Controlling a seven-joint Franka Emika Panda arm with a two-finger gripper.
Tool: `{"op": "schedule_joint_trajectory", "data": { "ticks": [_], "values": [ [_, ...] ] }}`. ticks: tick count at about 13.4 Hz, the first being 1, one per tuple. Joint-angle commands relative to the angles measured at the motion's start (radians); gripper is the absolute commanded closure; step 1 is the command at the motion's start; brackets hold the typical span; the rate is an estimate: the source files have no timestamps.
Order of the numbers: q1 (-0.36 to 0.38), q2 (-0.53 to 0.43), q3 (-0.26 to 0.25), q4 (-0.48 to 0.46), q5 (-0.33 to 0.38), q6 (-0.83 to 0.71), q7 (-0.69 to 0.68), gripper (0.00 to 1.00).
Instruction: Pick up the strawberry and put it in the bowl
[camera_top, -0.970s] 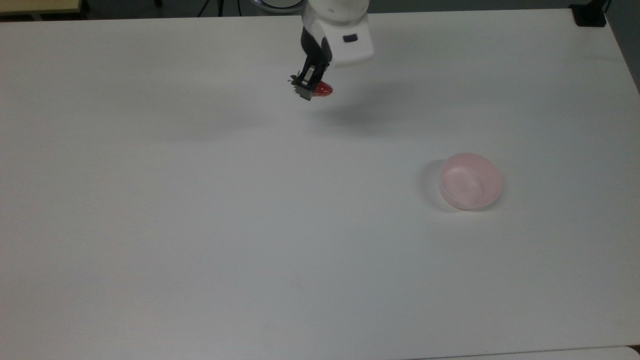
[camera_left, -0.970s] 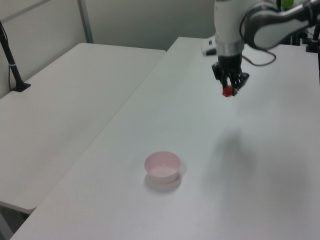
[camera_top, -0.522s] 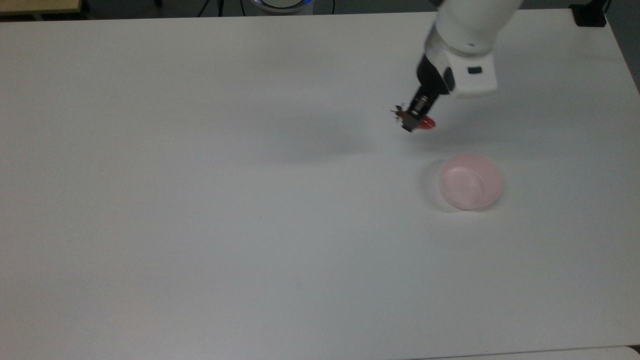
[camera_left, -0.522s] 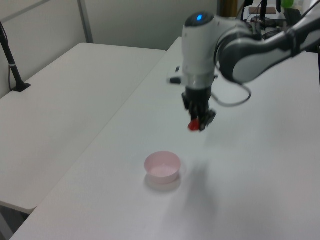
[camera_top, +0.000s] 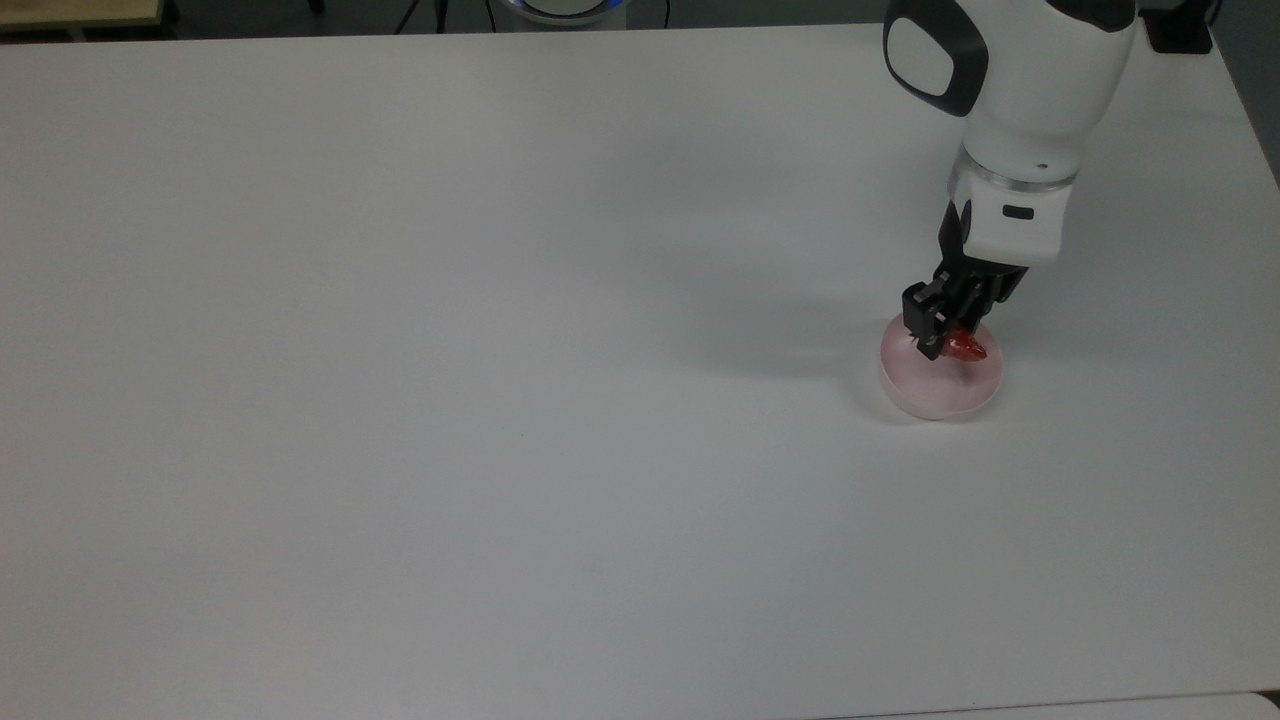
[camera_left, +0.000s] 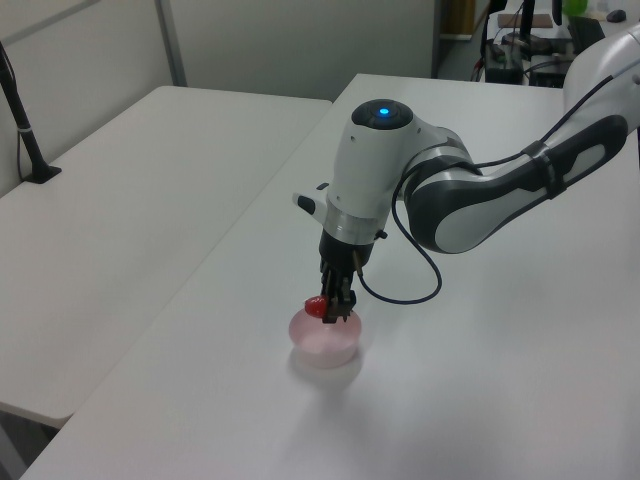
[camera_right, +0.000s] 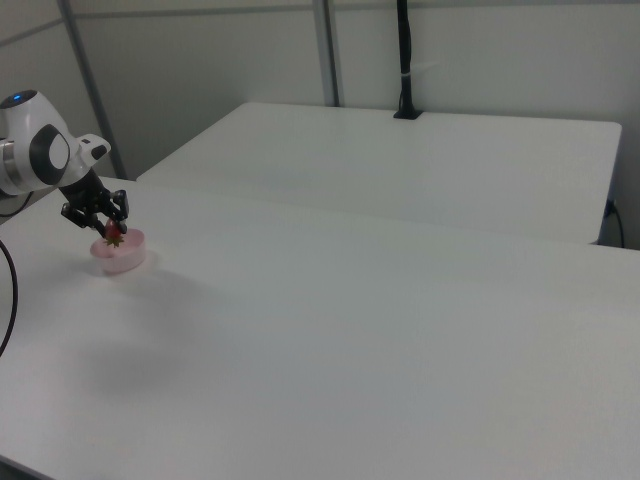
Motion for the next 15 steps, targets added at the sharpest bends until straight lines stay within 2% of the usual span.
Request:
{"op": "schedule_joint_trajectory", "data": {
  "ticks": [1, 3, 4, 5, 6, 8, 9, 10, 12, 15],
  "values": [
    [0.023, 0.027, -0.029, 0.025, 0.024, 0.019, 0.041, 0.0],
    [0.022, 0.006, -0.029, 0.02, 0.024, 0.007, 0.045, 0.0],
    [0.016, -0.032, -0.024, 0.012, 0.029, -0.003, 0.063, 0.0],
    [0.0, -0.113, -0.017, -0.041, 0.021, -0.048, 0.14, 0.0],
    [-0.054, -0.2, 0.009, -0.082, 0.018, -0.149, 0.195, 0.0],
    [-0.24, -0.349, 0.147, -0.132, -0.017, -0.4, 0.246, 0.0],
    [-0.335, -0.426, 0.199, -0.173, -0.055, -0.494, 0.261, 0.0],
    [-0.431, -0.495, 0.238, -0.21, -0.06, -0.524, 0.262, 0.0],
    [-0.568, -0.6, 0.253, -0.276, -0.06, -0.54, 0.252, 0.0],
    [-0.716, -0.643, 0.256, -0.288, -0.055, -0.543, 0.203, 0.0]
  ]
}}
